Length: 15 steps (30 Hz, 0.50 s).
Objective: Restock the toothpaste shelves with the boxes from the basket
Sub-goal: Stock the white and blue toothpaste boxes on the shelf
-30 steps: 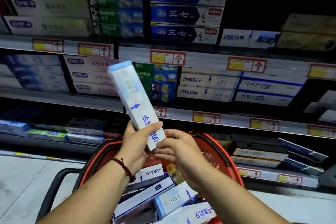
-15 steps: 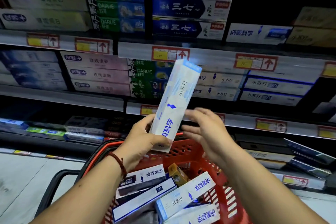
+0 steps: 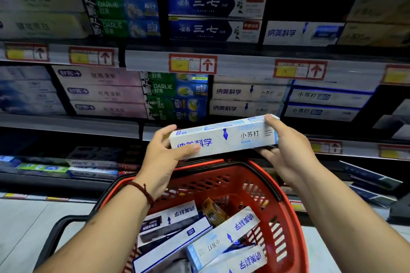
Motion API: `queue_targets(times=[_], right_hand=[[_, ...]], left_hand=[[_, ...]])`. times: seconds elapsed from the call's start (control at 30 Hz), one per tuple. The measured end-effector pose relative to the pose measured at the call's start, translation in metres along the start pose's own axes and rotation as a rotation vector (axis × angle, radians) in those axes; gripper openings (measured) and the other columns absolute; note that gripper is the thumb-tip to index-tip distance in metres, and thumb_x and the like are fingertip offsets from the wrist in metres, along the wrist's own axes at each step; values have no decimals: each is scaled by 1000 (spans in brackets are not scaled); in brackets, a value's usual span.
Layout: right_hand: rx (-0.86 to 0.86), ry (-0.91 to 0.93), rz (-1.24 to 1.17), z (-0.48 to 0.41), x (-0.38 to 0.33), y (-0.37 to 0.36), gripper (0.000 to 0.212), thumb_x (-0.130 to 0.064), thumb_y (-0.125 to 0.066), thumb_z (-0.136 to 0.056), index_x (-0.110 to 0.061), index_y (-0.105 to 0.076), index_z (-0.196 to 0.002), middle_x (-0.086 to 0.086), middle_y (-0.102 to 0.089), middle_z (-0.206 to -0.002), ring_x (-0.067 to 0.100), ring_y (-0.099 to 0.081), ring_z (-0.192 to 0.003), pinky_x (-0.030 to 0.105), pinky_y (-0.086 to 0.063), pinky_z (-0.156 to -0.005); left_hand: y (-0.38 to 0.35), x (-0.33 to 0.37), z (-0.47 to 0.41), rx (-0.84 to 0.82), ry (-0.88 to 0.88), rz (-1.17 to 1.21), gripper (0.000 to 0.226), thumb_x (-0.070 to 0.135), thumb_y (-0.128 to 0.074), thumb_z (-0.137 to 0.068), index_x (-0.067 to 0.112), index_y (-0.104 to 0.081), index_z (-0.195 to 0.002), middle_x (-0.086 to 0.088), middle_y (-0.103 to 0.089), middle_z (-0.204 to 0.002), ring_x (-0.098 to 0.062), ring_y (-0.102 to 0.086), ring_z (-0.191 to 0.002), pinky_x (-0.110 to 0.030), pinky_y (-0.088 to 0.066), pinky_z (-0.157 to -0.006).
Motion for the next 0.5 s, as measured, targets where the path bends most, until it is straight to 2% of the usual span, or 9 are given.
queue_targets(times=[0.07,0.13,0.27,0.33,0.5], right_hand=[[-3,9,45,-5,-1,7,39,-31,-70,-94,-5,-63,-122,5,-78,-92,20,-72,-98,45,-54,-95],[-2,26,115,-9,-2,14,37,-34,-69,-94,-5,-66,-117,6,-79,-97,20,-72,-100,48,-51,-103],[55,67,298,-17,-7,31,47,-47,-69,-89,-3,-72,-106,11,-77,-104,29,-72,-104,50,-54,-100],[63,87,355,-19,-11,36,39,-46,-67,-92,-8,-74,-95,7,-78,-99,27,-72,-102,48,-56,-97],[47,127,426,-23,-17,39,34,-44,-63,-96,-12,-76,-91,2,-79,-92,21,-74,-97,47,-57,-96]], left_hand=[[-8,1,-5,51,-20,77,78,-6,-86,-69,13,-50,-136,-6,-72,-118,-24,-72,-108,-44,-55,-100],[-14,3,-8,97,-68,65,73,-3,-87,-70,10,-50,-132,-7,-73,-117,-24,-72,-108,-47,-56,-100],[-19,9,-12,155,-158,-50,60,10,-92,-70,16,-62,-120,-4,-73,-114,-22,-72,-108,-48,-58,-96],[-20,12,-13,151,-198,-102,51,13,-91,-73,24,-67,-117,-1,-74,-113,-20,-72,-107,-47,-58,-95],[-21,10,-17,83,-223,-195,59,13,-85,-80,34,-65,-131,-7,-65,-129,-13,-72,-106,-42,-56,-100]])
Point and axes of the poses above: each hand's wrist, its own z-axis away from the middle knuckle, its own y-axis out of the back of the hand, x = y × z, the point moved 8 cm from there along -z, towards the middle knuckle
